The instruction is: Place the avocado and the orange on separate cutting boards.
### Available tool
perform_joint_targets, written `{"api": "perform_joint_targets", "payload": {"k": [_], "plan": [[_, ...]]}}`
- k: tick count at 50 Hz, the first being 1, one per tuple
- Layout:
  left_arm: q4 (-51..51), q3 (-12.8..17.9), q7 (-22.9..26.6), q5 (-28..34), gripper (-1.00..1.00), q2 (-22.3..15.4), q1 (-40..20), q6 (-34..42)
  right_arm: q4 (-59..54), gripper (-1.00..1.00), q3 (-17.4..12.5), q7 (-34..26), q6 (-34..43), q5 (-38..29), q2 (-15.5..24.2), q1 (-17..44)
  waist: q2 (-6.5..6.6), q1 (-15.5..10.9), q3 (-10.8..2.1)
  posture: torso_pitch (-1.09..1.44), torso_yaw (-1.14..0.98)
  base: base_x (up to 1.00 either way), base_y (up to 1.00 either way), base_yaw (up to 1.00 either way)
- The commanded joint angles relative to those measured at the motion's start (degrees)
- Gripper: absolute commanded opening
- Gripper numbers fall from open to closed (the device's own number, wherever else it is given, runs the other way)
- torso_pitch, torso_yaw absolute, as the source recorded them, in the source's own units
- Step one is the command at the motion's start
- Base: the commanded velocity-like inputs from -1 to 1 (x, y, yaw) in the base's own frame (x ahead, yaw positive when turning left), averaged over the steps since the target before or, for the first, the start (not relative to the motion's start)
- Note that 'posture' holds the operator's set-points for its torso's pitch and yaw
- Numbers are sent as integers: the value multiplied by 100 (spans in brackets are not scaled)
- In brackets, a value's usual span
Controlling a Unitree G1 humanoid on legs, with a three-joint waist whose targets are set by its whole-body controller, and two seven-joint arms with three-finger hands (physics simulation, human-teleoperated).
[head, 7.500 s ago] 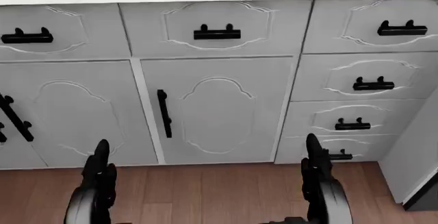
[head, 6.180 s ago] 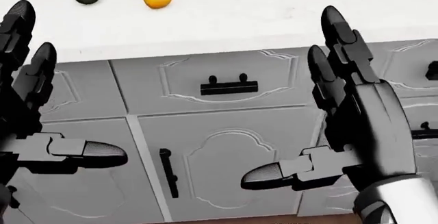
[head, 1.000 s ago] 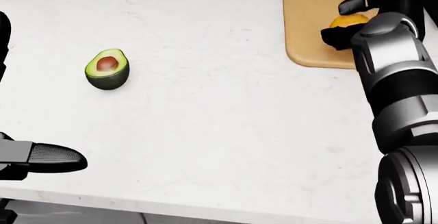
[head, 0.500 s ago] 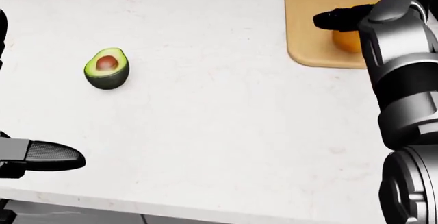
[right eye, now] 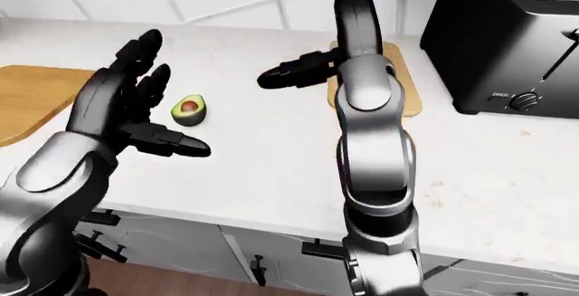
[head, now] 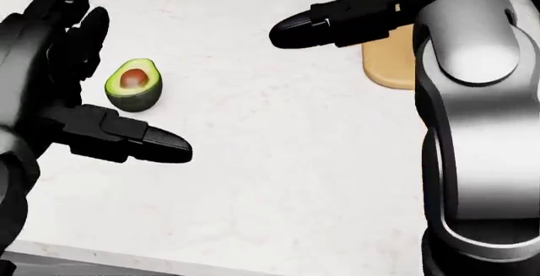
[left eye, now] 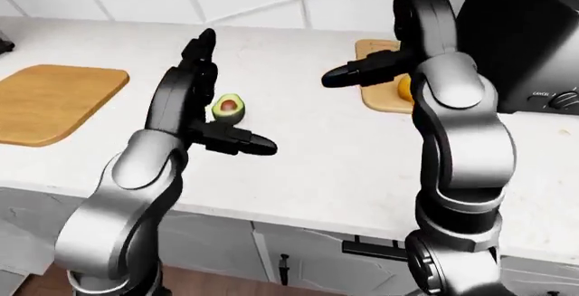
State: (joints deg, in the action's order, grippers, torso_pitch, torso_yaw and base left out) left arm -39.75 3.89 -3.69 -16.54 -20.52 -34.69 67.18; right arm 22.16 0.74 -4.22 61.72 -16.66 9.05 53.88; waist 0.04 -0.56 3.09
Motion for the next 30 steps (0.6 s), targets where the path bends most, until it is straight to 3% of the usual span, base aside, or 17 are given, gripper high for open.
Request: {"api": "perform_joint_targets", "payload": {"k": [1, 3, 6, 14, 30], "plan": [[149, -59, 291, 824, 100, 30, -232, -549, 427, 100, 18, -212, 108, -282, 4, 104, 17, 4, -174, 0, 0, 0, 0, 0], [618, -141, 554, 1340, 100, 144, -350, -803, 725, 100, 123, -395, 314, -462, -51, 41, 6, 1, -169, 0, 0, 0, 0, 0], [1475, 1, 805, 1874, 100, 370, -727, -1166, 827, 100, 189, -519, 329, -680, -200, -22, 9, 8, -171, 0, 0, 0, 0, 0], [3119, 2, 1214, 2637, 100, 571, -1338, -1681, 925, 100, 349, -787, 270, -1100, -520, -166, 18, 27, -202, 0, 0, 0, 0, 0], [4173, -3, 1692, 3384, 100, 726, -1399, -2052, 926, 100, 477, -1132, 32, -1667, -944, -441, 46, 57, -245, 0, 0, 0, 0, 0]]}}
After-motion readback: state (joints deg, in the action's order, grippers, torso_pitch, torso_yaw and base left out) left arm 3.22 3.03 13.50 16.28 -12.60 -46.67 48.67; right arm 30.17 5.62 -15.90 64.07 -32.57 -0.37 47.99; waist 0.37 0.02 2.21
